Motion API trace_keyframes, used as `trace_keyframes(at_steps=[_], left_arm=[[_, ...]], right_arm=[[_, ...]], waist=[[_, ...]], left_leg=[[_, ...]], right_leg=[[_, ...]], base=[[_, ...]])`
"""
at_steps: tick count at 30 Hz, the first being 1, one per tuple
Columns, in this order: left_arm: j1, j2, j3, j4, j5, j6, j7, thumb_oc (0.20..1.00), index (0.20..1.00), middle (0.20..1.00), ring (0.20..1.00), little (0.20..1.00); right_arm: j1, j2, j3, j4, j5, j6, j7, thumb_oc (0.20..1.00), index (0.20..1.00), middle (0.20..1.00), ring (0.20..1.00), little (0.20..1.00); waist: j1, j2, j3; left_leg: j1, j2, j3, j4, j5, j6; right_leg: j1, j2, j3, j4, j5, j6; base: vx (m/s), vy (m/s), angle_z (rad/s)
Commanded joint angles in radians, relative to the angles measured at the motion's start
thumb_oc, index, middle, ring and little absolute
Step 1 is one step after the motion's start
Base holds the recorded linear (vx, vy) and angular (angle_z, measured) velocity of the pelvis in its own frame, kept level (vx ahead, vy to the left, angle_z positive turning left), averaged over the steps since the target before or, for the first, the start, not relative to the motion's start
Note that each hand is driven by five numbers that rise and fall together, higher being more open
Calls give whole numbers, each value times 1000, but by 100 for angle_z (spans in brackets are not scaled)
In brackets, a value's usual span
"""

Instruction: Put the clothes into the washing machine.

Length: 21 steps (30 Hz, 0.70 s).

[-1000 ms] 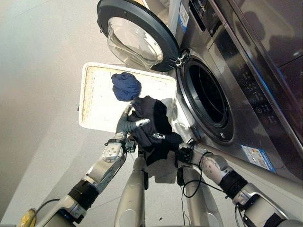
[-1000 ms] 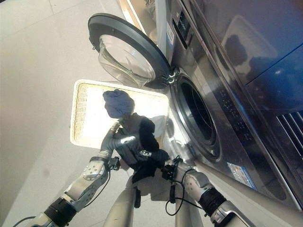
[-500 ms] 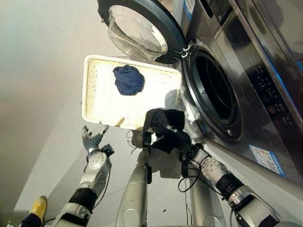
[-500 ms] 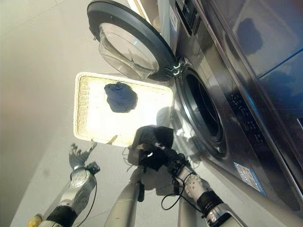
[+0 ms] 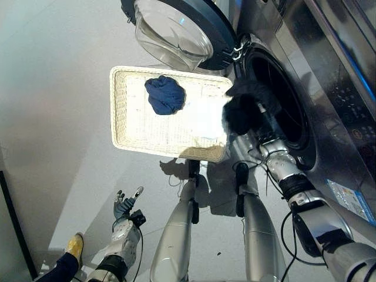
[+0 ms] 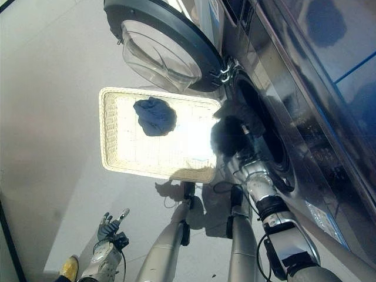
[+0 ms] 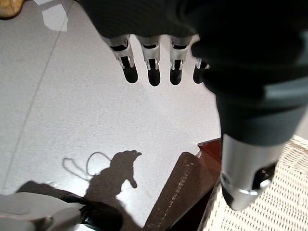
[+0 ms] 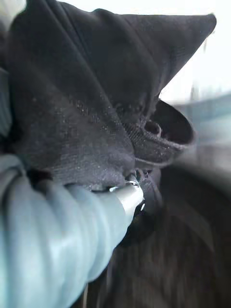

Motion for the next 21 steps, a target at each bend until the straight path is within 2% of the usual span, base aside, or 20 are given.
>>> trace_keyframes(at_steps=[1, 2, 4, 5, 6, 7, 8, 12, 13, 15, 16, 17, 18, 19, 20, 21], left_arm=[[57, 0, -3, 33, 15, -5, -34, 1000, 1000, 1000, 1000, 1000], [57, 5, 1, 35, 18, -1, -44, 1000, 1000, 1000, 1000, 1000], [54, 23, 1, 40, 27, 16, -61, 1000, 1000, 1000, 1000, 1000], [51, 29, -1, 39, 26, 20, -65, 1000, 1000, 1000, 1000, 1000], [51, 38, -8, 34, 22, 29, -70, 1000, 1000, 1000, 1000, 1000], [51, 43, -14, 28, 16, 31, -72, 1000, 1000, 1000, 1000, 1000], [55, 51, -18, 18, 13, 34, -80, 1000, 1000, 1000, 1000, 1000], [53, 64, -33, -11, 9, 57, -88, 1000, 1000, 1000, 1000, 1000], [49, 68, -46, -24, 1, 68, -91, 1000, 1000, 1000, 1000, 1000], [43, 75, -57, -38, 1, 87, -97, 1000, 1000, 1000, 1000, 1000], [39, 75, -65, -44, 1, 91, -100, 1000, 1000, 1000, 1000, 1000], [36, 76, -69, -49, -3, 98, -101, 1000, 1000, 1000, 1000, 1000], [31, 77, -77, -58, -4, 108, -106, 1000, 1000, 1000, 1000, 1000], [28, 77, -82, -65, 0, 112, -107, 1000, 1000, 1000, 1000, 1000], [18, 77, -99, -78, 8, 121, -107, 1000, 1000, 1000, 1000, 1000], [16, 78, -105, -85, 12, 127, -107, 1000, 1000, 1000, 1000, 1000]], right_arm=[[-133, -163, -97, -77, 3, -393, -19, 200, 200, 200, 200, 200], [-150, -187, -126, -85, 0, -451, -39, 200, 200, 200, 200, 200], [-187, -255, -183, -75, -10, -619, -117, 200, 200, 200, 200, 200], [-206, -291, -204, -65, -22, -682, -163, 200, 200, 200, 200, 200], [-224, -347, -225, -37, -50, -781, -255, 200, 200, 200, 200, 200], [-230, -380, -234, -30, -77, -818, -324, 200, 200, 200, 200, 200], [-230, -437, -256, -6, -111, -882, -422, 200, 200, 200, 200, 200], [-208, -559, -295, 66, -179, -984, -688, 200, 200, 200, 200, 200], [-194, -592, -307, 92, -171, -981, -763, 200, 200, 200, 200, 200], [-154, -611, -316, 106, -78, -936, -744, 200, 200, 200, 200, 200], [-142, -600, -318, 86, 17, -864, -673, 762, 762, 762, 762, 762], [-125, -589, -323, 74, 167, -783, -537, 1000, 1000, 1000, 1000, 1000], [-103, -561, -318, 88, 393, -612, -348, 1000, 1000, 1000, 1000, 1000], [-100, -540, -323, 117, 464, -498, -245, 1000, 1000, 1000, 1000, 1000], [-99, -478, -296, 108, 464, -281, -203, 1000, 1000, 1000, 1000, 1000], [-98, -458, -279, 99, 464, -229, -190, 1000, 1000, 1000, 1000, 1000]], waist=[[-25, 77, -11], [-25, 77, -11], [-29, 75, -11], [-32, 75, -11], [-39, 72, -11], [-42, 72, -11], [-49, 69, -11], [-61, 62, -11], [-66, 60, -11], [-66, 59, -11], [-67, 60, -11], [-67, 60, -11], [-64, 60, -11], [-60, 61, -11], [-50, 62, -11], [-46, 63, -11]], left_leg=[[-16, -104, 14, 85, -81, 28], [-27, -104, 15, 89, -73, 29], [-22, -106, 16, 97, -90, 31], [-32, -107, 17, 99, -81, 33], [-28, -107, 18, 105, -94, 33], [-31, -107, 19, 108, -97, 33], [-36, -108, 19, 113, -99, 34], [-59, -102, 20, 131, -92, 34], [-66, -101, 14, 138, -93, 33], [-73, -100, 11, 151, -93, 32], [-75, -100, 9, 154, -92, 32], [-77, -99, 9, 160, -93, 31], [-73, -102, 9, 167, -107, 31], [-84, -104, 9, 169, -95, 33], [-91, -106, 7, 171, -94, 35], [-94, -107, 6, 170, -93, 36]], right_leg=[[76, -10, -62, -216, 116, 48], [66, -8, -62, -214, 126, 47], [70, -5, -57, -200, 108, 49], [62, -3, -57, -202, 121, 48], [64, -1, -55, -195, 109, 48], [61, 0, -53, -191, 107, 48], [55, 3, -50, -185, 107, 47], [37, 7, -45, -169, 116, 44], [31, 10, -39, -158, 111, 42], [24, 11, -36, -141, 107, 40], [23, 11, -35, -136, 105, 39], [21, 8, -37, -131, 103, 38], [24, 4, -39, -122, 88, 39], [17, 2, -42, -126, 100, 37], [15, 0, -46, -128, 101, 36], [14, -1, -47, -130, 103, 36]], base=[[45, -54, -3], [47, -81, 0], [39, -94, 1], [62, -89, 5], [38, -61, 7], [78, -61, 8], [16, -36, 6], [32, -34, -1], [80, -53, 3], [75, -46, 10], [58, -33, 10], [87, -49, 5], [33, -57, -2], [20, -107, -3], [-26, -98, -2], [4, -93, 2]])
